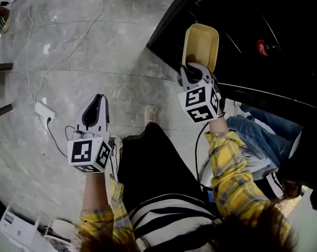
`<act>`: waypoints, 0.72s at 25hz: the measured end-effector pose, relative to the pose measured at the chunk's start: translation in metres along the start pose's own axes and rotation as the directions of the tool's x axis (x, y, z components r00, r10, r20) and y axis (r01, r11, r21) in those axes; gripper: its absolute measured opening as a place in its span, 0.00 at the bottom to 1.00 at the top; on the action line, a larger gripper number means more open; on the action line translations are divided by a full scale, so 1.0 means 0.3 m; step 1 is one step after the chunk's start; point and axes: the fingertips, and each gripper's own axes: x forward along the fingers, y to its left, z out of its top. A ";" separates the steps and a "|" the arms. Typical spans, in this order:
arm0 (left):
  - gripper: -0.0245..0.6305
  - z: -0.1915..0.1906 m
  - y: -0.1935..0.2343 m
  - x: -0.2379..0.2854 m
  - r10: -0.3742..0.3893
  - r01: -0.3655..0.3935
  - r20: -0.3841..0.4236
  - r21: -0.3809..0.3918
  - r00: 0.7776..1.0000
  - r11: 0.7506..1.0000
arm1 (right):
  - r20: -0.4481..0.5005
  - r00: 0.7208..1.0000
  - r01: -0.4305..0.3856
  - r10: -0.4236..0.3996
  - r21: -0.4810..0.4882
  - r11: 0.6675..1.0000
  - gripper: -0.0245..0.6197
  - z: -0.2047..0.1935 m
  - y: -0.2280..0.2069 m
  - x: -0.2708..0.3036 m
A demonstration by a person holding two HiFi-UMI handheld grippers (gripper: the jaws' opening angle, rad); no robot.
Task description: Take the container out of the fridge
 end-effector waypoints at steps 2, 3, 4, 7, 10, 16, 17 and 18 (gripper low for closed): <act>0.11 0.011 0.000 -0.039 0.002 -0.002 0.005 -0.002 1.000 1.000 | 0.011 1.000 -0.009 0.009 0.010 1.000 0.11 0.014 0.028 -0.050; 0.11 0.016 -0.004 -0.058 0.003 -0.003 0.007 -0.002 1.000 1.000 | 0.016 1.000 -0.013 0.013 0.021 1.000 0.11 0.019 0.041 -0.078; 0.11 0.021 -0.009 -0.076 0.003 -0.003 0.010 -0.002 1.000 1.000 | 0.022 1.000 -0.018 0.017 0.034 0.999 0.11 0.024 0.054 -0.105; 0.11 0.043 -0.013 -0.126 0.005 -0.005 0.024 -0.004 1.000 1.000 | 0.041 0.999 -0.028 0.025 0.055 0.998 0.11 0.044 0.098 -0.182; 0.11 0.068 -0.003 -0.174 0.010 -0.009 0.037 -0.004 0.999 1.000 | 0.057 0.998 -0.038 0.034 0.058 0.998 0.11 0.070 0.142 -0.248; 0.11 0.118 0.016 -0.252 0.025 -0.026 0.046 0.019 0.999 0.999 | 0.098 0.993 -0.071 0.061 0.104 0.992 0.11 0.127 0.186 -0.337; 0.11 0.122 0.017 -0.263 0.026 -0.028 0.045 0.026 0.999 0.999 | 0.107 0.992 -0.079 0.067 0.118 0.990 0.11 0.137 0.191 -0.348; 0.11 0.126 0.020 -0.275 0.029 -0.030 0.043 0.032 0.999 0.999 | 0.116 0.991 -0.090 0.074 0.136 0.987 0.11 0.143 0.197 -0.359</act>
